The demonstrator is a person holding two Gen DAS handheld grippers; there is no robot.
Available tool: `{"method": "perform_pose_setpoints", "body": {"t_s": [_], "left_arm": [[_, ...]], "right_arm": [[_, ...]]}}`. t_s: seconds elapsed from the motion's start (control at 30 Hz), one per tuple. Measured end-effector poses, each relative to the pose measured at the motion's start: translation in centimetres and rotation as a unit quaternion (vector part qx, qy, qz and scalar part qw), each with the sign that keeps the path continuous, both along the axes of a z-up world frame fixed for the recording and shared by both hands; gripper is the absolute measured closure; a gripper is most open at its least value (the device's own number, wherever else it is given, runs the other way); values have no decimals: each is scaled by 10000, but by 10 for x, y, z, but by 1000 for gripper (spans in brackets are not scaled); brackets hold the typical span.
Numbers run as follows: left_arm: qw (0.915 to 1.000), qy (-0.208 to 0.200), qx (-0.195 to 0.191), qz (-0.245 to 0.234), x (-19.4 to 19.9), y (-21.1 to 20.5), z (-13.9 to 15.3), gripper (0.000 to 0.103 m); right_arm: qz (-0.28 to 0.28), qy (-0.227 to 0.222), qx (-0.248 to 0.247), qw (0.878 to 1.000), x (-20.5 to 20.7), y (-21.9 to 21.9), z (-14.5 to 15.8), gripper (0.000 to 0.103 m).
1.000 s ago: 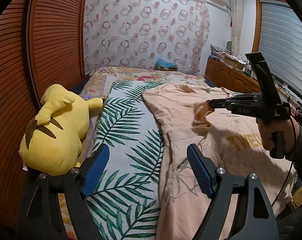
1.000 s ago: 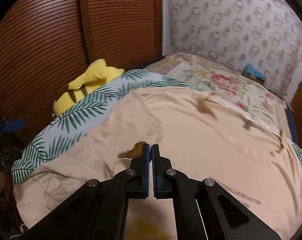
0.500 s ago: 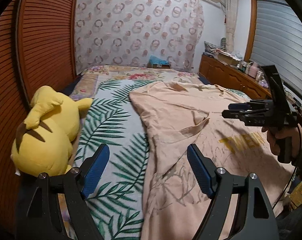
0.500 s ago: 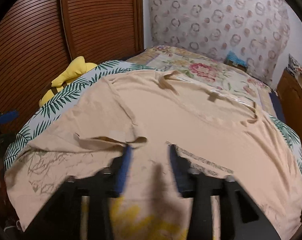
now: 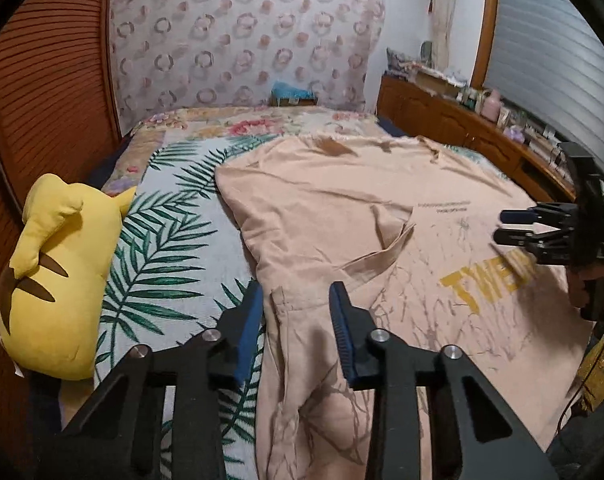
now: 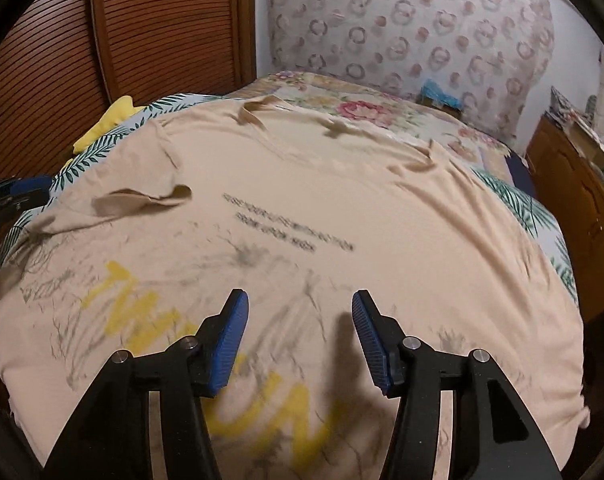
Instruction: Fold small clothes
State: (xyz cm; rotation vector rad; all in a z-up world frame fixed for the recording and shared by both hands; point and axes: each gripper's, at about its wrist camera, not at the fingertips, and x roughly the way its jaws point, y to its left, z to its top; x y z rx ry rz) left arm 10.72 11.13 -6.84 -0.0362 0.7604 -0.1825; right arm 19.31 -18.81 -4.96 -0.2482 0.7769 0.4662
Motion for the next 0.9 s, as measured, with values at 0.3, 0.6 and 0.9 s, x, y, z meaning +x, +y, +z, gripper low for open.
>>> {"method": "perform_pose_setpoints", "body": {"t_s": [0.3, 0.6, 0.9], "left_arm": [[9997, 163, 188, 73, 8, -4, -4, 80], [9991, 233, 361, -19, 9, -11, -7, 95], [9994, -21, 297, -200, -10, -25, 12, 96]], "right_arm": [[5, -20, 94, 10000, -8, -5, -4, 47], [16, -29, 101, 9999, -1, -17, -4, 47], [18, -29, 102, 9999, -1, -18, -5, 47]]}}
